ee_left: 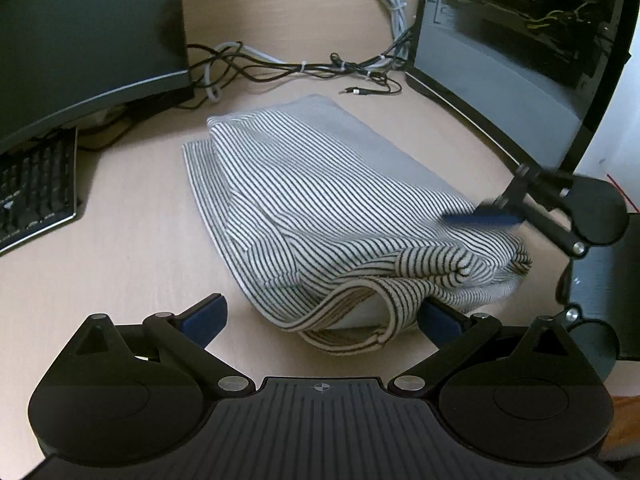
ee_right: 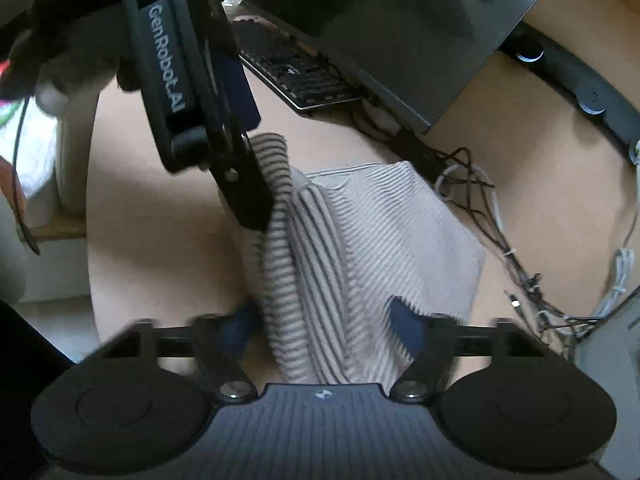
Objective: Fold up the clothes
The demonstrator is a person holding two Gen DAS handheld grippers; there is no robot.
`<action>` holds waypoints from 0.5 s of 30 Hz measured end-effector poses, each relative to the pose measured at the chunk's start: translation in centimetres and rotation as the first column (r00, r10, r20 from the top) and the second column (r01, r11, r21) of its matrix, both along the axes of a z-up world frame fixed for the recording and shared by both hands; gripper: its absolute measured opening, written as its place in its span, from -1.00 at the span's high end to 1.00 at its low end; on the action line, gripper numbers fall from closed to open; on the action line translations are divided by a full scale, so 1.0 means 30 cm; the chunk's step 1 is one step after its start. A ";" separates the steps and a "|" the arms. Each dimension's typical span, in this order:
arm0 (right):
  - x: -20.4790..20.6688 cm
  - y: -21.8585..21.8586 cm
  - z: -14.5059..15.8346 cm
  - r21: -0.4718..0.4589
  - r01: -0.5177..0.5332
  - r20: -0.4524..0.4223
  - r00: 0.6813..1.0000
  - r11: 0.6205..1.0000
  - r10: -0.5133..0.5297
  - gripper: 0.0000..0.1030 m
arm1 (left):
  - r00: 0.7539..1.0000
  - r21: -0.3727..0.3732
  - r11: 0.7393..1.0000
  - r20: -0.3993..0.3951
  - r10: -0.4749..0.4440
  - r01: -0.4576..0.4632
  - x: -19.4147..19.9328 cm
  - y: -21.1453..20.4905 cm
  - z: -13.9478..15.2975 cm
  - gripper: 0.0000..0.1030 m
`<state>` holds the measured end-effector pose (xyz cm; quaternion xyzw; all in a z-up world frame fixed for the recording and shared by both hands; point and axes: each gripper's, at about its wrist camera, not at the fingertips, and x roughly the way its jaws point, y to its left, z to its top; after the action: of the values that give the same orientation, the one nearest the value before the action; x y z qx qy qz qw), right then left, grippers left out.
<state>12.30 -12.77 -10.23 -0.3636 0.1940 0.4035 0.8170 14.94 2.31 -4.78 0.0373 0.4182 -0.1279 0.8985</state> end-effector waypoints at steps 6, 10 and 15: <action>0.058 -0.003 0.048 0.016 0.020 -0.044 0.999 1.000 -0.019 0.35 | 0.999 -0.091 0.996 0.046 -0.011 0.015 -0.031 0.093 0.040 -1.00; 0.071 0.005 0.042 -0.015 0.046 -0.063 0.997 0.999 -0.046 0.37 | 0.994 -0.142 0.989 0.093 0.049 -0.035 -0.016 0.228 0.094 -1.00; 0.039 0.059 0.042 -0.062 0.078 -0.065 0.994 0.995 -0.082 0.41 | 0.994 -0.129 0.991 0.095 0.045 -0.033 0.135 0.271 0.072 -0.63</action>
<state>13.46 -10.98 -8.98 -0.3656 0.2478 0.3764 0.8144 19.00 10.43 -2.61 -0.0222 0.3655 -0.1348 0.9207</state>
